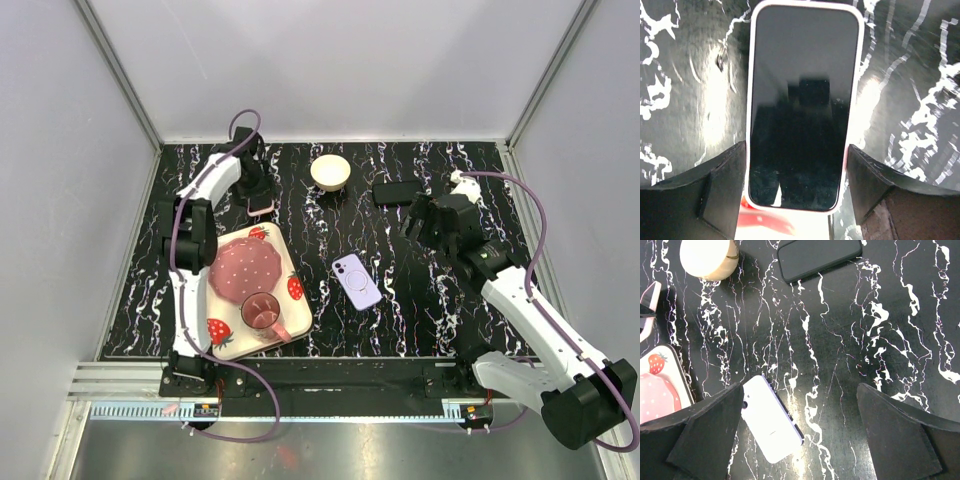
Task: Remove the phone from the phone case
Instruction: Pick up the phone at the center of the board, then remove the phone case from the phone.
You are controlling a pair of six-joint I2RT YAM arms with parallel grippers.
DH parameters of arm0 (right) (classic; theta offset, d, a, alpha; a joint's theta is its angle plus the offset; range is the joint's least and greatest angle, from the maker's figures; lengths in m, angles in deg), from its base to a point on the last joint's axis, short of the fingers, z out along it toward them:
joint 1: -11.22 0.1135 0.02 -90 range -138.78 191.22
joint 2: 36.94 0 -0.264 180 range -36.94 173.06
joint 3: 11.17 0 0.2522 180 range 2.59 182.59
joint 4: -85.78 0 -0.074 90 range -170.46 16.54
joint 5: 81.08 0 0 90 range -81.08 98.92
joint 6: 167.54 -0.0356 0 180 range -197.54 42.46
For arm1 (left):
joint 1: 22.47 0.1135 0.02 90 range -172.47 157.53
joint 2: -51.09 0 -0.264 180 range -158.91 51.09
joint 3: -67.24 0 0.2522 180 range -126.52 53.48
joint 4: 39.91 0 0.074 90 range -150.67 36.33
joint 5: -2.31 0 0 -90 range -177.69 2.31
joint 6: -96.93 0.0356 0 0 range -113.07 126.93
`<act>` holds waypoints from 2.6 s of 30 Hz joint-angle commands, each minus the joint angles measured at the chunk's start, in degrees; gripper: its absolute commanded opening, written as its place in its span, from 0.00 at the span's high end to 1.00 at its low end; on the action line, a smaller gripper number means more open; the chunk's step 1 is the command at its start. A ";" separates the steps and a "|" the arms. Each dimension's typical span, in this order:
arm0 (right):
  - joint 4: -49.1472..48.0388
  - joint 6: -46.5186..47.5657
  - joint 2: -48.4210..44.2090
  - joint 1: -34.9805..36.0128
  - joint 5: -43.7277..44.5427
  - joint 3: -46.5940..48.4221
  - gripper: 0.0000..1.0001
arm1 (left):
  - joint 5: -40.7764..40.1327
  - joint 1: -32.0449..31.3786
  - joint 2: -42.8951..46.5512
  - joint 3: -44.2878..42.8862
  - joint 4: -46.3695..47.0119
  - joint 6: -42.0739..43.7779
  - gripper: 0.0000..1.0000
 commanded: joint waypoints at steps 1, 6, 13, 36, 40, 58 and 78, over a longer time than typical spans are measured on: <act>-1.71 -1.44 -0.18 0.06 -1.50 1.63 0.00 | 5.73 -0.66 12.67 3.65 5.20 -2.10 0.72; -2.06 -3.28 2.01 0.14 -5.80 3.99 0.00 | 9.16 -1.53 20.23 9.37 6.70 -2.54 0.73; -2.15 -12.59 11.05 0.14 -14.85 9.27 0.00 | 15.75 -3.47 27.79 20.52 9.51 -4.47 0.75; -37.31 -56.46 31.27 -2.58 -40.79 -3.74 0.09 | 23.49 -17.88 33.87 32.49 17.51 -11.33 0.75; -39.07 -58.04 34.62 -2.41 -41.93 -2.50 0.09 | 23.23 -19.46 33.60 32.14 17.60 -11.51 0.75; -49.09 -66.21 41.22 -1.61 -47.21 -2.50 0.82 | 15.67 -24.47 32.81 28.28 15.67 -9.57 0.67; -64.01 -37.94 27.34 -9.95 -53.61 -10.05 1.00 | 41.84 -12.28 45.64 37.13 22.85 -14.12 0.01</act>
